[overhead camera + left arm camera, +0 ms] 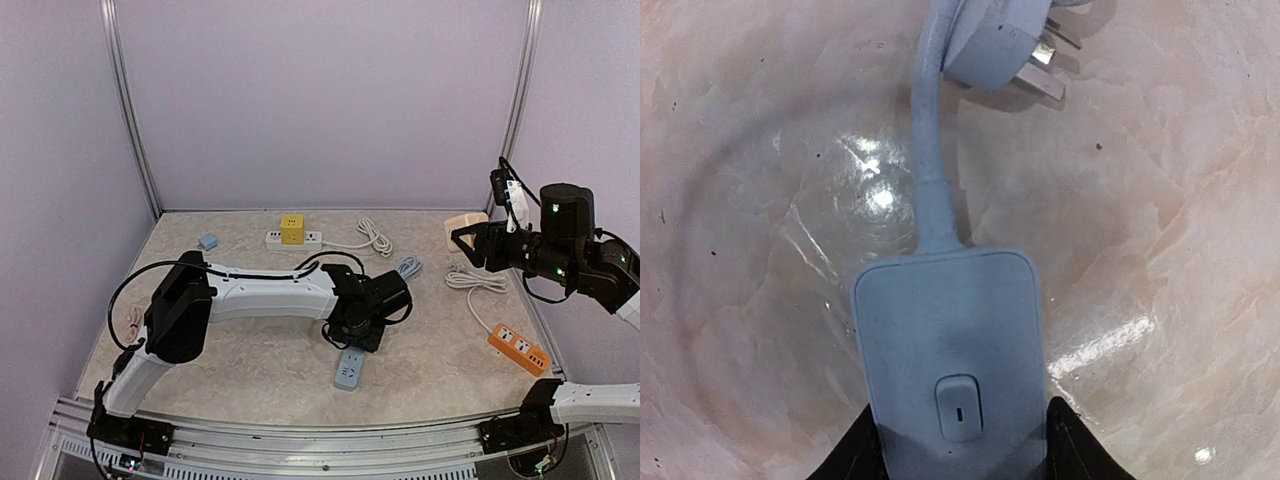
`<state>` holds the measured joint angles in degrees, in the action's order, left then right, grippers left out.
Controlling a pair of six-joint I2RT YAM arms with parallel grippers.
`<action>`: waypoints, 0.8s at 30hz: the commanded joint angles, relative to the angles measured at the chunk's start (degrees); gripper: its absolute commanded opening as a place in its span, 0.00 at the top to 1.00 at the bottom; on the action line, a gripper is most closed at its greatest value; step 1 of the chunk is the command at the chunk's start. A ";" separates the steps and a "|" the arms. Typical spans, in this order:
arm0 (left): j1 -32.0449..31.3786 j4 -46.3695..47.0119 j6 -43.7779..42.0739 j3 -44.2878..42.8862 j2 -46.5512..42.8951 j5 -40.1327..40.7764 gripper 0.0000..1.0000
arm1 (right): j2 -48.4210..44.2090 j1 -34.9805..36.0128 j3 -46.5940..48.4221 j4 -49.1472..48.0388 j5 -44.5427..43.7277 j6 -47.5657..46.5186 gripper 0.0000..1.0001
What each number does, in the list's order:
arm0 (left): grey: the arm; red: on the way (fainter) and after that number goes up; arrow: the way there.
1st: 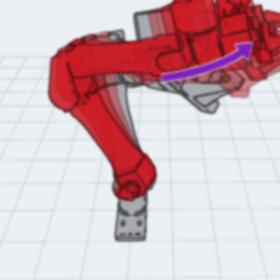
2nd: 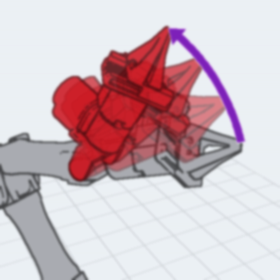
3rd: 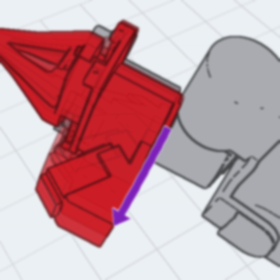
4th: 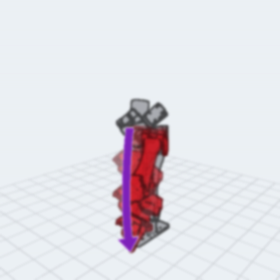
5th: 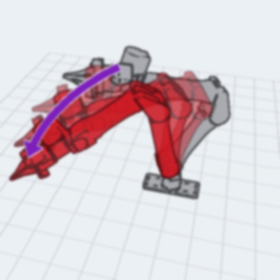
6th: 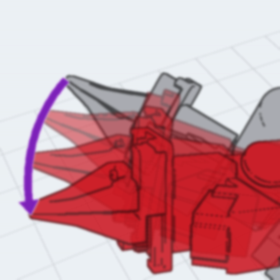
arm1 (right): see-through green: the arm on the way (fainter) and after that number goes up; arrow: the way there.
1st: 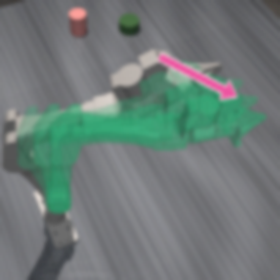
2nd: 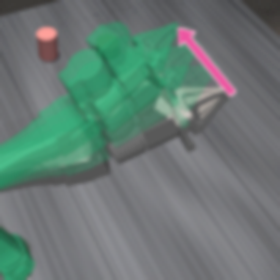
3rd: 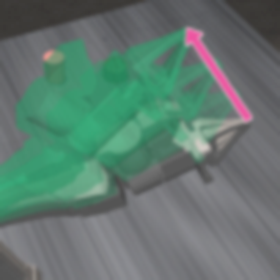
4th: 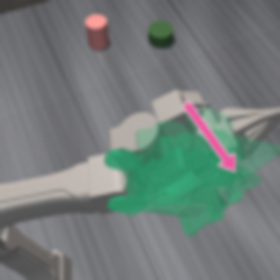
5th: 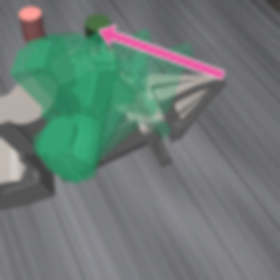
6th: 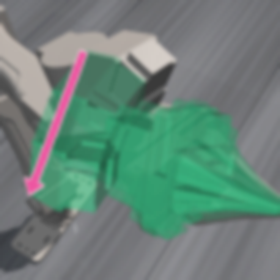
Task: Insert the plug
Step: Move the socket to the center of the board.
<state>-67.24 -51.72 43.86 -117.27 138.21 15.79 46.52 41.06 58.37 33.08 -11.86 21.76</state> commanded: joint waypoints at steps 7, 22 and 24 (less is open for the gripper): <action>2.28 21.34 -31.33 20.11 -8.44 -0.35 0.75 | -2.20 -0.45 -0.79 -2.15 -0.15 0.79 1.00; 7.50 31.37 -36.36 26.15 -13.52 -9.35 0.24 | -2.96 -0.52 -3.35 -0.10 -0.68 2.84 1.00; 7.97 32.06 -36.89 26.66 -15.14 -9.10 0.13 | -3.02 -0.49 -3.60 -0.21 -0.81 2.79 1.00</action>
<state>-59.88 -22.68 9.28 -91.92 127.39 7.40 44.29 41.06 56.07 33.28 -12.32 23.68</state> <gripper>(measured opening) 0.794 0.561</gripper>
